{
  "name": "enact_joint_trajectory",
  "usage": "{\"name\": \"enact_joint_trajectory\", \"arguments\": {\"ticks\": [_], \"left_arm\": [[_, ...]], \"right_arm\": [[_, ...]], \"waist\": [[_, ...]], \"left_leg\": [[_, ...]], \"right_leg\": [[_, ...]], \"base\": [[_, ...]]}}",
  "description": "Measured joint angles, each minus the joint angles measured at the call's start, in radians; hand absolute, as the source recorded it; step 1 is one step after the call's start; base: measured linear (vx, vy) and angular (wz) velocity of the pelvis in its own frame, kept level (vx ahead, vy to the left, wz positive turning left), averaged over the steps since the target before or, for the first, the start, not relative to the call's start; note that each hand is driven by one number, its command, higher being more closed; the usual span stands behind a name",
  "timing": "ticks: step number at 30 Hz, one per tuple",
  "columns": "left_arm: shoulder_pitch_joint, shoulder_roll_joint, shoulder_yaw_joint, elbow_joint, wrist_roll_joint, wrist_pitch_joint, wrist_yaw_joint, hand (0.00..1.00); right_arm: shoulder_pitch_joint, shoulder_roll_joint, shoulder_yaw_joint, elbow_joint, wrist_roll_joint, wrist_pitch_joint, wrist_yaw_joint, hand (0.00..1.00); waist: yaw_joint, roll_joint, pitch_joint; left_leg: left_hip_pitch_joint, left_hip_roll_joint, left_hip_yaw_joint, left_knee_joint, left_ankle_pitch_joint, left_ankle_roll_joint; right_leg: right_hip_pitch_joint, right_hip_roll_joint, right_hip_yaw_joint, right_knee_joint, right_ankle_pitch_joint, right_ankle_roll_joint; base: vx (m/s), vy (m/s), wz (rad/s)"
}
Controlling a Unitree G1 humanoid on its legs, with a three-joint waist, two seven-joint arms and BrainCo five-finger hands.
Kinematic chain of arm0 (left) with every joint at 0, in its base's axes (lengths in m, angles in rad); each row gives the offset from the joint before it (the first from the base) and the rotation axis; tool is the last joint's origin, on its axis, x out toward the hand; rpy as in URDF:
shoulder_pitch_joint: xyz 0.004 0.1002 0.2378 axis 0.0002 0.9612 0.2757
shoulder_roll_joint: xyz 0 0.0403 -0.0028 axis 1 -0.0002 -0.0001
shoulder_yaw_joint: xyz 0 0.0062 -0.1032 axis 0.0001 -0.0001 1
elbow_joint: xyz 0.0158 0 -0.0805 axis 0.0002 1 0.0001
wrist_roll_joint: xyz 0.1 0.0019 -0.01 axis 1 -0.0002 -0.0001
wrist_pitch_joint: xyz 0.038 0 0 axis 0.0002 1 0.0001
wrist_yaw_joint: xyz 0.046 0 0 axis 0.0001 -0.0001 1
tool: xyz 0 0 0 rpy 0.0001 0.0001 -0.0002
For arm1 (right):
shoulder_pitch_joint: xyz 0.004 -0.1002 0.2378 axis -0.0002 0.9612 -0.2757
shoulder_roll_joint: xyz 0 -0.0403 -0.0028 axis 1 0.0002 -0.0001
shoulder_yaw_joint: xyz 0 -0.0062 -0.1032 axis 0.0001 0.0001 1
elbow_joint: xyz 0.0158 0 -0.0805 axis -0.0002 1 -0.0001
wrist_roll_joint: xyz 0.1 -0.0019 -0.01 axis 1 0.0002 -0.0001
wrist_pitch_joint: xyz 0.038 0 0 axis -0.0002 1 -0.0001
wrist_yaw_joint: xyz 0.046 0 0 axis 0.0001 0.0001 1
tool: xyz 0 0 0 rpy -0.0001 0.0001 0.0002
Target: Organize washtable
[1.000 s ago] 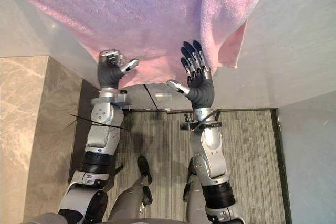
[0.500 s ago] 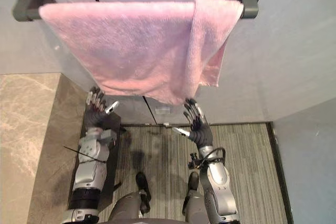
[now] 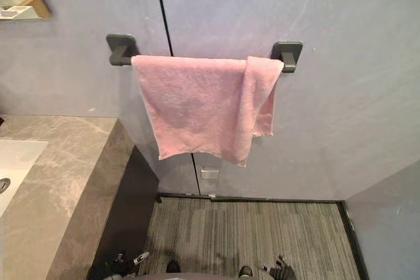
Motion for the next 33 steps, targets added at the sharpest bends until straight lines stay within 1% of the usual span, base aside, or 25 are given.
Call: {"name": "enact_joint_trajectory", "arguments": {"ticks": [6,8,9,10,11,12,13,14,15,16,17,18,19,20,22,24,25,26,27,28,29,30,31,32,33], "left_arm": [[-0.007,0.011,0.015,0.027,-0.047,0.008,-0.041,0.0],[-0.036,0.013,0.003,0.024,-0.095,0.008,-0.039,0.0],[-0.049,0.007,-0.024,0.018,-0.113,0.008,-0.038,0.0],[-0.054,0.005,-0.048,-0.015,-0.126,0.008,-0.038,0.0],[-0.068,0.002,-0.048,-0.056,-0.127,0.008,-0.038,0.0],[-0.068,-0.011,-0.047,-0.066,-0.127,0.009,-0.038,0.0],[-0.059,-0.037,-0.055,-0.071,-0.123,0.009,-0.04,0.0],[-0.052,-0.047,-0.057,-0.072,-0.124,0.008,-0.042,0.0],[-0.053,-0.052,-0.057,-0.072,-0.124,0.008,-0.042,0.0],[-0.051,-0.061,-0.06,-0.071,-0.123,0.007,-0.042,0.0],[-0.055,-0.064,-0.071,-0.071,-0.12,0.007,-0.043,0.0],[-0.056,-0.069,-0.083,-0.072,-0.111,0.007,-0.044,0.0],[-0.068,-0.056,-0.099,-0.073,-0.091,0.008,-0.044,0.0],[-0.085,-0.044,-0.123,-0.073,-0.087,0.009,-0.044,0.0],[-0.098,-0.028,-0.164,-0.071,-0.077,0.013,-0.044,0.0],[-0.099,-0.028,-0.177,-0.071,-0.057,0.017,-0.044,0.0],[-0.094,-0.031,-0.177,-0.072,-0.049,0.017,-0.044,0.0],[-0.091,-0.027,-0.169,-0.072,-0.047,0.016,-0.043,0.0],[-0.089,-0.026,-0.16,-0.072,-0.043,0.017,-0.042,0.0],[-0.082,-0.024,-0.158,-0.072,-0.034,0.017,-0.042,0.0],[-0.077,-0.024,-0.151,-0.073,-0.029,0.016,-0.042,0.0],[-0.074,-0.023,-0.151,-0.073,-0.028,0.016,-0.042,0.0],[-0.069,-0.023,-0.138,-0.073,-0.015,0.016,-0.042,0.0],[-0.073,-0.023,-0.13,-0.073,-0.011,0.016,-0.042,0.0],[-0.075,-0.023,-0.127,-0.071,-0.011,0.016,-0.042,0.0]], "right_arm": [[-0.036,-0.011,0.026,0.027,-0.021,0.019,0.005,0.0],[-0.067,-0.019,0.057,0.031,-0.038,0.019,0.004,0.0],[-0.091,-0.023,0.066,0.032,-0.037,0.02,0.003,0.0],[-0.125,-0.016,0.063,0.021,-0.037,0.019,0.0,0.0],[-0.141,0.017,0.062,-0.01,-0.036,0.015,-0.008,0.0],[-0.151,0.024,0.063,-0.014,-0.036,0.01,-0.012,0.0],[-0.153,0.03,0.061,-0.031,-0.036,0.011,-0.016,0.0],[-0.143,0.037,0.059,-0.044,-0.036,0.012,-0.016,0.0],[-0.131,0.039,0.056,-0.053,-0.035,0.013,-0.015,0.0],[-0.115,0.04,0.035,-0.08,-0.03,0.015,-0.015,0.0],[-0.112,0.041,0.009,-0.082,-0.028,0.013,-0.015,0.0],[-0.113,0.042,-0.01,-0.082,-0.026,0.016,-0.015,0.0],[-0.099,0.055,-0.024,-0.08,-0.017,0.024,-0.014,0.0],[-0.092,0.069,-0.025,-0.08,-0.002,0.025,-0.014,0.0],[-0.095,0.078,-0.025,-0.082,0.011,0.028,-0.014,0.0],[-0.09,0.08,-0.021,-0.096,0.013,0.029,-0.012,0.0],[-0.082,0.078,-0.018,-0.114,0.012,0.029,-0.011,0.0],[-0.078,0.075,-0.015,-0.122,0.011,0.028,0.004,0.0],[-0.079,0.073,-0.015,-0.123,0.011,0.028,0.01,0.0],[-0.08,0.07,-0.016,-0.122,0.01,0.027,0.013,0.0],[-0.08,0.067,-0.015,-0.118,0.007,0.029,0.02,0.0],[-0.08,0.066,-0.015,-0.116,0.006,0.029,0.022,0.0],[-0.079,0.069,-0.016,-0.111,0.004,0.03,0.025,0.0],[-0.076,0.072,-0.02,-0.11,0.006,0.03,0.025,0.0],[-0.076,0.072,-0.021,-0.109,0.008,0.03,0.025,0.0]], "waist": [[-0.001,0.002,-0.001],[-0.002,-0.004,0.018],[0.002,0.001,0.032],[-0.004,0.014,0.05],[0.005,0.0,0.066],[0.014,0.011,0.076],[0.025,0.034,0.081],[0.02,0.053,0.077],[0.011,0.063,0.077],[-0.013,0.08,0.069],[-0.024,0.086,0.068],[-0.031,0.086,0.061],[-0.043,0.049,0.06],[-0.044,0.02,0.062],[-0.046,-0.002,0.072],[-0.045,-0.004,0.08],[-0.045,0.003,0.083],[-0.041,0.005,0.082],[-0.039,0.006,0.081],[-0.034,0.007,0.081],[-0.024,0.006,0.077],[-0.022,0.005,0.075],[-0.018,-0.005,0.067],[-0.022,-0.019,0.06],[-0.024,-0.019,0.059]], "left_leg": [[-0.043,0.0,-0.054,0.016,0.019,0.011],[-0.106,0.015,-0.077,0.107,-0.003,0.01],[-0.159,0.042,-0.088,0.188,-0.015,0.01],[-0.207,0.072,-0.105,0.252,-0.016,0.009],[-0.236,0.118,-0.077,0.428,-0.137,0.022],[-0.255,0.157,-0.053,0.569,-0.199,0.037],[-0.251,0.217,-0.027,0.793,-0.274,0.019],[-0.223,0.23,-0.015,0.878,-0.284,0.004],[-0.206,0.234,-0.014,0.907,-0.283,0.003],[-0.166,0.245,-0.009,0.914,-0.295,-0.016],[-0.154,0.242,0.015,0.863,-0.321,-0.046],[-0.147,0.222,0.05,0.809,-0.338,-0.047],[-0.134,0.159,0.07,0.696,-0.341,-0.048],[-0.124,0.121,0.072,0.615,-0.343,-0.044],[-0.118,0.095,0.083,0.549,-0.355,-0.023],[-0.105,0.095,0.098,0.54,-0.354,-0.022],[-0.095,0.104,0.123,0.524,-0.354,0.007],[-0.086,0.11,0.144,0.513,-0.348,0.028],[-0.085,0.116,0.148,0.508,-0.34,0.027],[-0.079,0.12,0.146,0.486,-0.316,0.02],[-0.073,0.12,0.142,0.443,-0.277,0.009],[-0.074,0.12,0.14,0.435,-0.267,0.008],[-0.089,0.118,0.12,0.406,-0.227,-0.01],[-0.116,0.111,0.074,0.389,-0.186,-0.027],[-0.128,0.102,0.048,0.379,-0.17,-0.038]], "right_leg": [[0.002,0.004,-0.047,-0.002,0.005,0.0],[-0.004,0.007,-0.078,0.008,0.005,-0.011],[-0.024,0.017,-0.08,0.041,-0.001,-0.021],[-0.051,0.035,-0.068,0.075,0.002,-0.058],[-0.055,0.035,-0.062,0.096,-0.019,-0.065],[-0.053,0.047,-0.062,0.108,-0.029,-0.066],[-0.053,0.071,-0.035,0.132,-0.031,-0.071],[-0.052,0.072,-0.017,0.137,-0.03,-0.07],[-0.051,0.071,-0.016,0.137,-0.027,-0.064],[-0.063,0.067,-0.016,0.136,-0.01,-0.051],[-0.077,0.063,-0.014,0.136,0.006,-0.044],[-0.088,0.057,-0.013,0.133,0.02,-0.036],[-0.129,0.024,-0.015,0.135,0.037,-0.039],[-0.161,0.0,-0.017,0.142,0.051,-0.04],[-0.206,-0.019,-0.02,0.183,0.059,-0.038],[-0.214,-0.035,-0.017,0.231,0.055,-0.034],[-0.219,-0.043,-0.011,0.27,0.035,-0.036],[-0.264,-0.056,-0.009,0.427,-0.036,-0.072],[-0.286,-0.06,-0.003,0.527,-0.073,-0.076],[-0.3,-0.061,0.014,0.647,-0.12,-0.068],[-0.293,-0.059,0.061,0.746,-0.166,-0.043],[-0.291,-0.059,0.076,0.759,-0.174,-0.035],[-0.266,-0.054,0.164,0.77,-0.221,0.017],[-0.247,-0.027,0.241,0.747,-0.286,0.053],[-0.242,-0.009,0.263,0.731,-0.295,0.048]], "base": [[0.01,-0.016,0.25],[-0.02,-0.035,0.44],[-0.1,-0.065,0.4],[-0.14,-0.044,0.24],[-0.13,-0.018,0.04],[-0.16,0.025,-0.48],[-0.15,0.059,-0.64],[-0.14,0.092,-0.56],[-0.15,0.181,-0.2],[-0.15,0.178,-0.03],[-0.19,0.229,0.01],[-0.14,0.171,0.21],[-0.18,0.176,0.29],[-0.12,0.093,0.29],[-0.18,0.086,0.15],[-0.25,0.025,0.12],[-0.31,-0.052,0.07],[-0.25,-0.082,0.01],[-0.21,-0.157,-0.02],[-0.15,-0.25,-0.04],[-0.13,-0.286,-0.03],[-0.09,-0.352,0.1],[-0.09,-0.411,0.46],[-0.1,-0.441,0.66],[-0.12,-0.418,0.86]]}}
